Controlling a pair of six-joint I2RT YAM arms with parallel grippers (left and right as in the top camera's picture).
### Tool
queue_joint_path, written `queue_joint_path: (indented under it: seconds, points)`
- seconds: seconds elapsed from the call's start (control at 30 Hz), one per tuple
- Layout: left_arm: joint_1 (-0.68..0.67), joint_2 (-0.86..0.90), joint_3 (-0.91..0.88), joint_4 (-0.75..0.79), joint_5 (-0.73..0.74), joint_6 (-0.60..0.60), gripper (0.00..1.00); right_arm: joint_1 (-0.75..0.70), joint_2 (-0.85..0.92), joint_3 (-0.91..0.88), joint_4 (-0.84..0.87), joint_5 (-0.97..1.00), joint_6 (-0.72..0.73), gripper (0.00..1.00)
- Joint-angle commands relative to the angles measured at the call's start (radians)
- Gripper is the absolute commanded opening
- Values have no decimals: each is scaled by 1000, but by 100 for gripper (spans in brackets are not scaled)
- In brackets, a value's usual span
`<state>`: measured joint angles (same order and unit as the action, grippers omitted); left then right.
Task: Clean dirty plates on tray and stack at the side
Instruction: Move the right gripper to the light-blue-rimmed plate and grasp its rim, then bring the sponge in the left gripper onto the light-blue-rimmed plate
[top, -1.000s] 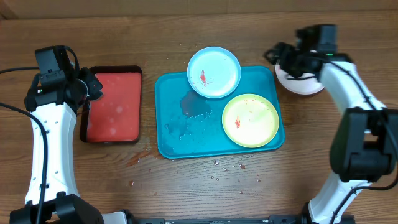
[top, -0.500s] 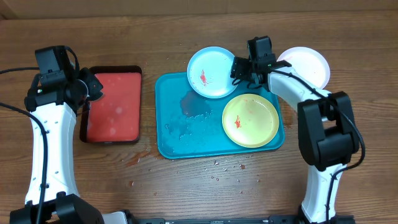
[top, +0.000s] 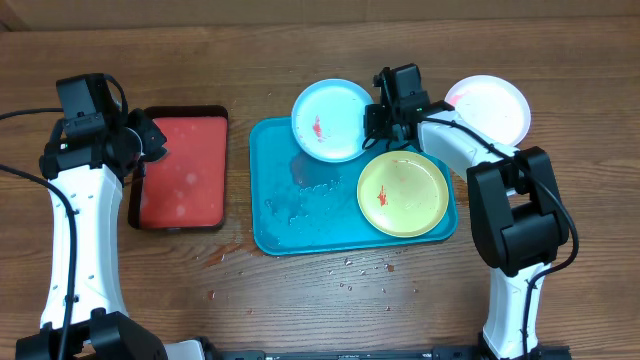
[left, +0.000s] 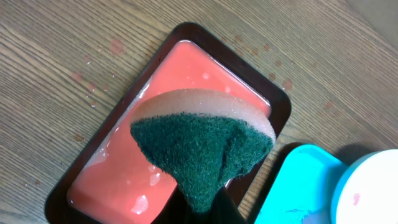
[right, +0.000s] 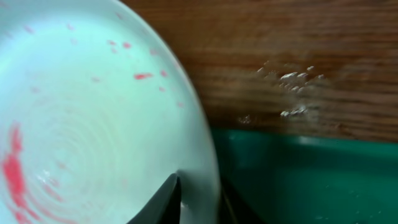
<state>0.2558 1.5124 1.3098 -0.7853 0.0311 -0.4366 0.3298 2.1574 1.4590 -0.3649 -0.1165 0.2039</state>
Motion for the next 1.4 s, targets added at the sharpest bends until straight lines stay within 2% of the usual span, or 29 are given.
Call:
queue_joint_path:
  seconds: [0.0,0.3,0.43,0.57,0.63,0.87,0.93,1.13,1.23,1.3,1.37]
  points:
    - [-2,4,2,3,15,18,4,35,-3,8,-59,-23,-30,15]
    - [-41,4,-2,5,118,30,4,122,-15,30,-197,-45,-27,14]
    - [-109,4,-17,27,119,64,4,141,-36,47,-257,-45,-10,26]
    - [-177,4,-27,45,118,63,4,142,-43,66,-252,-42,27,28]
    - [-205,4,-28,56,116,63,4,141,-43,66,-217,-38,19,33]
    - [-262,4,-29,80,115,63,4,141,-30,66,-152,-34,-258,40]
    - [-266,4,-31,78,116,60,4,139,-9,66,-148,-27,-287,41]
    - [-275,4,-34,68,135,55,4,139,26,66,-143,-27,-283,39]
    - [-294,5,-48,72,146,54,4,144,27,66,-128,-27,-279,24]
    - [-311,5,-67,84,146,47,4,144,27,66,-121,-26,-273,18]
    - [-332,5,-94,103,146,44,4,144,27,66,-117,-9,-216,11]
